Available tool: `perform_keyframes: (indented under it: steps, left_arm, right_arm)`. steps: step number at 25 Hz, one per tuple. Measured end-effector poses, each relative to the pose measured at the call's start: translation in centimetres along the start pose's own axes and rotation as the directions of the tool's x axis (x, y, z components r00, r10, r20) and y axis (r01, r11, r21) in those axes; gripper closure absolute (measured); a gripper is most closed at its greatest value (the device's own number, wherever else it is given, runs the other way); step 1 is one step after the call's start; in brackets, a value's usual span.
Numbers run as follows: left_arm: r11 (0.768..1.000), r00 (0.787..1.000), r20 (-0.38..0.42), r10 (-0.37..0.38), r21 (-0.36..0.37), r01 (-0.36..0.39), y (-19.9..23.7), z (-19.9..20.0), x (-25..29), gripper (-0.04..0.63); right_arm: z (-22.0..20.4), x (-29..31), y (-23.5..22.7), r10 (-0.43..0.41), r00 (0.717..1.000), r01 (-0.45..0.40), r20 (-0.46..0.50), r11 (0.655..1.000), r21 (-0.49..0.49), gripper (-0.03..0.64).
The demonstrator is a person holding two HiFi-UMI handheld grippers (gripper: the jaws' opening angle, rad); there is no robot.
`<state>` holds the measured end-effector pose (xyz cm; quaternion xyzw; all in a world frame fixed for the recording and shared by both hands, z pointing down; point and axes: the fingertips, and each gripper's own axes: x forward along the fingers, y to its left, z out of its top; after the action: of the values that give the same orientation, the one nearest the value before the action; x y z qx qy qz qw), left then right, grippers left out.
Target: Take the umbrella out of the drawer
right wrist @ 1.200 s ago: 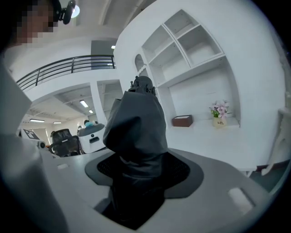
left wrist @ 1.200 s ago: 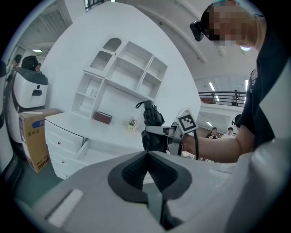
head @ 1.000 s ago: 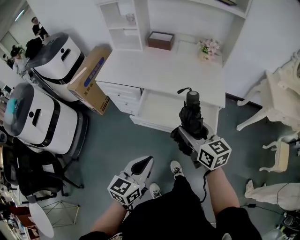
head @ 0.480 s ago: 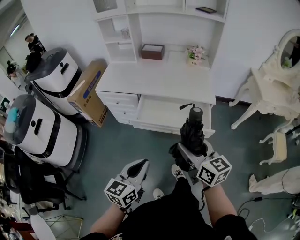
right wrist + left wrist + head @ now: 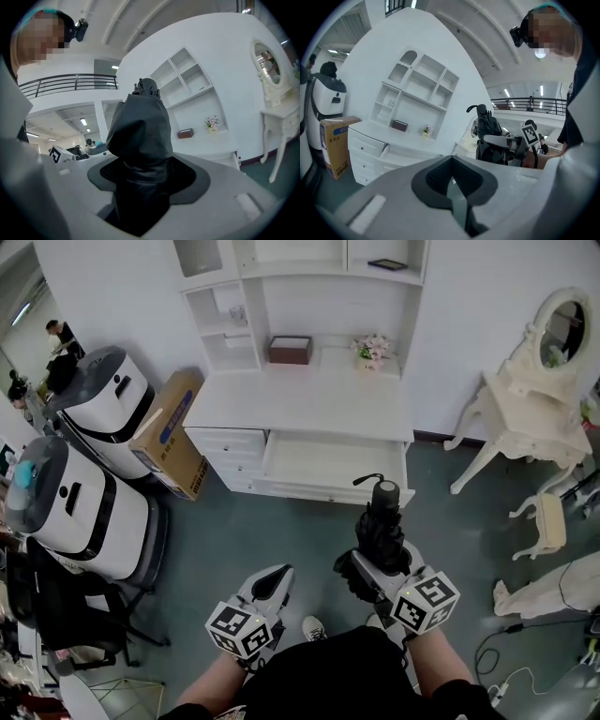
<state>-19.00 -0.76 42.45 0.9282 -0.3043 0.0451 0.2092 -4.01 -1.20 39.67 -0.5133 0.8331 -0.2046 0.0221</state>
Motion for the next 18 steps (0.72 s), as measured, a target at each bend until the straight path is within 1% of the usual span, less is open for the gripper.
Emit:
perform_keyframes:
  steps: [6, 18]
  left_arm:
    - [1.0, 1.0, 0.007, 0.008, -0.002, -0.008, -3.5, -0.6, 1.0, 0.595]
    - [0.996, 0.996, 0.039, 0.085, -0.028, -0.084, -12.6, -3.3, 3.3, 0.595]
  right_arm:
    - [-0.4, -3.3, -0.4, 0.039, 0.999, -0.039, -0.019, 0.999, 0.009, 0.316]
    - [-1.1, -11.5, -2.7, 0.134, 0.989, -0.135, -0.068, 0.991, -0.004, 0.314]
